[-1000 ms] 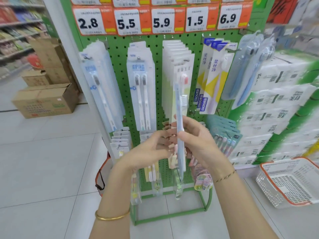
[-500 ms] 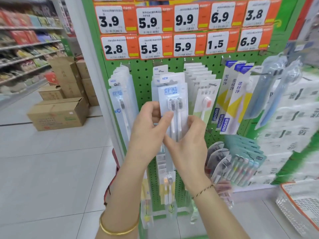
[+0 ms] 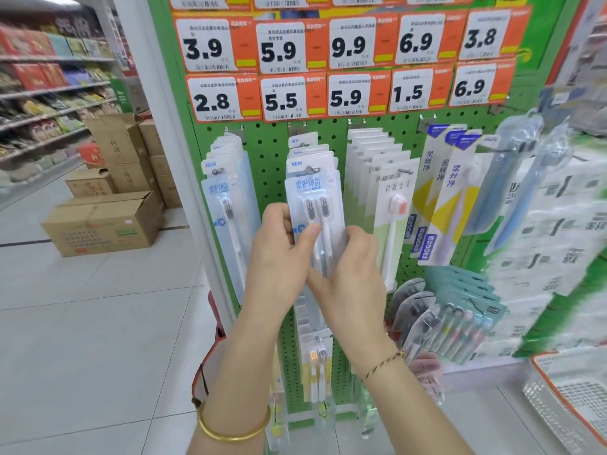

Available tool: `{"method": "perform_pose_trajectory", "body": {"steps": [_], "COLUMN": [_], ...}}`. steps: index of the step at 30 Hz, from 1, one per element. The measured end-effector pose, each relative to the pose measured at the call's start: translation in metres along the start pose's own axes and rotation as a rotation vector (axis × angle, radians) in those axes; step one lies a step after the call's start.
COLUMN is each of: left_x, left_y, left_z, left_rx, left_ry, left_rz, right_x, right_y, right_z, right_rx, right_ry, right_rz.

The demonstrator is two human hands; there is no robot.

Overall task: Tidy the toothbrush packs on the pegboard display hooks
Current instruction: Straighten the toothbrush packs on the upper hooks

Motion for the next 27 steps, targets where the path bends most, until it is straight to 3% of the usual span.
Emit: {"method": "perform_pose_trajectory", "body": {"steps": [3,9,17,27], "left_x": [-0.002,-0.005,-0.008,-0.005], "left_y": [0.004,0.012,0.02,0.017], "left_z": [0.002,0.003,0.003,-0.007], "left_rx": [0.014,0.01,0.062,0.019], "left_ry": [0.053,0.079,0.152,0.3], "left_rz": [0.026,0.037,0.032,-0.077], "right_x": [0.009,0.06,0.07,0.034], "right_y": [0.0,0.033,0.14,0.212], "right_z": [-0.001,0.031,0.066,0.062], "right_rx": [0.039,0.22,0.224,0.103], "right_ry": [-0.081,-0.11,-0.405,-0.327], "right_rz": [0.021,-0.198,0.008,0.315]}}
Point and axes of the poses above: each hand's wrist, its own y-axis towards the middle knuckle, its own x-axis out of the back of the hand, z = x × y, the point moved 5 cm from there along y, towards the middle knuckle, and after that the axes turned 10 degrees about z, right-handed, at the moved point
